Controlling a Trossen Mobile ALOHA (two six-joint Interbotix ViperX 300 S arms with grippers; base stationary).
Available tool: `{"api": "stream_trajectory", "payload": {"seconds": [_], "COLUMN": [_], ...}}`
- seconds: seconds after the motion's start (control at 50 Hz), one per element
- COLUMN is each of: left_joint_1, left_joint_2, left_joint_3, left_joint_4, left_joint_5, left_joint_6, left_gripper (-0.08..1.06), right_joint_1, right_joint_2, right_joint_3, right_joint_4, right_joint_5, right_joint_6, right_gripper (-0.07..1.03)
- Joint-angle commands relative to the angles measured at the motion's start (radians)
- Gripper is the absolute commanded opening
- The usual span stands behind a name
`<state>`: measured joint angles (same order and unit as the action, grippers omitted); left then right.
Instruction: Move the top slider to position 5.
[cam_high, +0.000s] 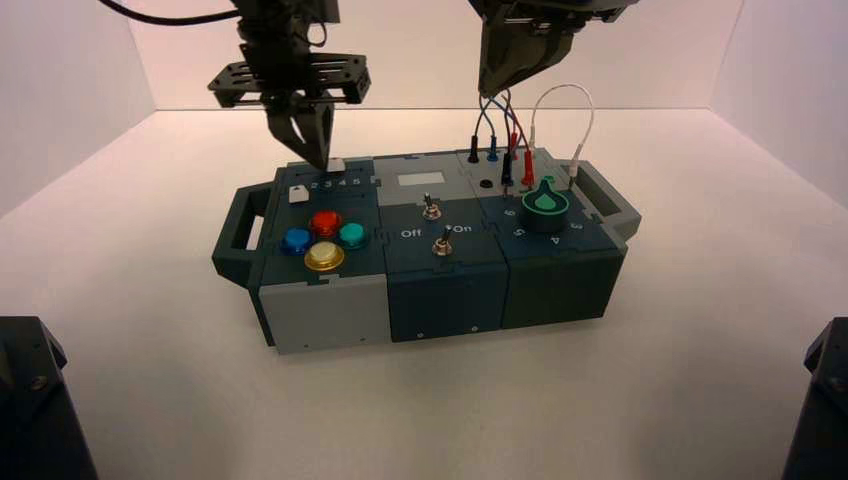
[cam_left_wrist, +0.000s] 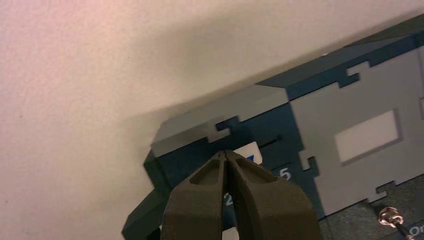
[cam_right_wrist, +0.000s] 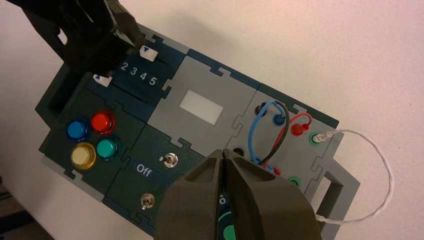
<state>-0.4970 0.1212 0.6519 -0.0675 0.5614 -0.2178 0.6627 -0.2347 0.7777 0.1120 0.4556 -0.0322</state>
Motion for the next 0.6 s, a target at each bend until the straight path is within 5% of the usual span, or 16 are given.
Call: {"api": "stream_trajectory", "payload": {"seconds": [0.02,0.6], "left_joint_1": [-0.015,-0.054], "left_joint_2": [-0.008,0.04], "left_joint_3": [-0.031,-0.075], "left_joint_4": [0.0,0.0], "left_joint_5": [-0.003,0.008], "left_joint_6": [-0.009,-0.011], "left_gripper": [-0.03,-0.03], "right_joint_1": [0.005,0.005], "right_joint_2": [-0.021,-0.021], "right_joint_3": [-0.028,-0.029], "right_joint_4": [0.005,0.005], "right_joint_5": [-0.009,-0.009], "right_joint_6": [0.002,0.002], "right_gripper": [-0.02,-0.02]}}
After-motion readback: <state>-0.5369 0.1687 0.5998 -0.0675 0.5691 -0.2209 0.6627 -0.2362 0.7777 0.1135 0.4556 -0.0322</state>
